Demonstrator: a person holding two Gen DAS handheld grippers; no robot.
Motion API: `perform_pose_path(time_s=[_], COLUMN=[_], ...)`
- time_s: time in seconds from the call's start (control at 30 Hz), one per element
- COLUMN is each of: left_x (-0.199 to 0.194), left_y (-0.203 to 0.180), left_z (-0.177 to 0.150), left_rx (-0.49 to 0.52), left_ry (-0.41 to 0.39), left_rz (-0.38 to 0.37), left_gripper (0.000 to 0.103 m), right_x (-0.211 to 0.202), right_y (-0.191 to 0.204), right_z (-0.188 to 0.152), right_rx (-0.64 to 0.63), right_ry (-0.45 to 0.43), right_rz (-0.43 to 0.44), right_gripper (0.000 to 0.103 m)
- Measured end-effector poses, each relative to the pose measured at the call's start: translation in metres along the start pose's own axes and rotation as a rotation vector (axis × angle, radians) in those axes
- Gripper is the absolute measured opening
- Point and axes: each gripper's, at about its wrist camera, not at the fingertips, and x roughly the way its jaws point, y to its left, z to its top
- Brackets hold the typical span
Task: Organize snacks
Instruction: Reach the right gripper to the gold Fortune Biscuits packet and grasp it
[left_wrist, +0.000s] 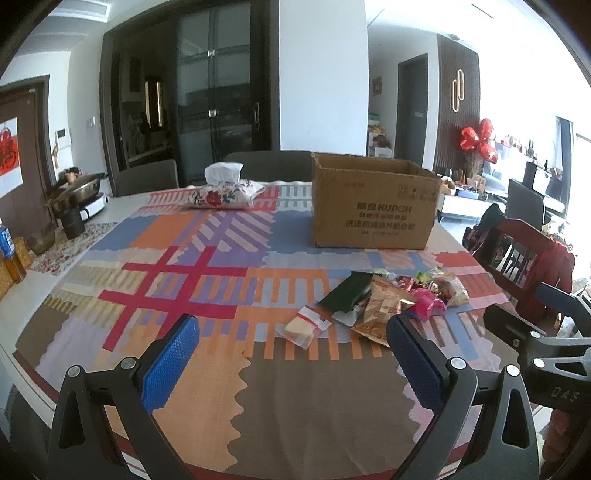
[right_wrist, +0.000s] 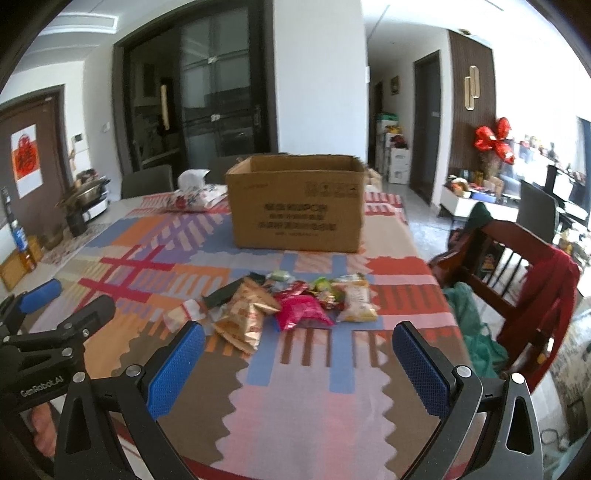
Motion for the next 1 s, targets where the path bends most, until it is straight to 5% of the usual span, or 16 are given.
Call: perform_pose_path(time_s=[0.27,0.67,1.0], left_x=[0.039,0.115,0.153], left_y=[0.01,0.015,0.008], left_z=[-0.005,-0.004,-0.008], left_rx=[0.042,0.067,0.11], left_ry=[0.06,0.267,0.342], left_rz=[-0.037,-0.218,-0.231], left_gripper=[0.094,0.075,0.062], right_x=[0.041,0.111,0.144], right_y=[0.017,0.035,0.037], right_z=[0.003,0.007,0.004], right_rx=[-0.031,0.011,0.041], right_ry=[0.052,0.227,0.328], right_rz=[0.078,0.206,0.248], right_gripper=[0.096,0.067,0.058])
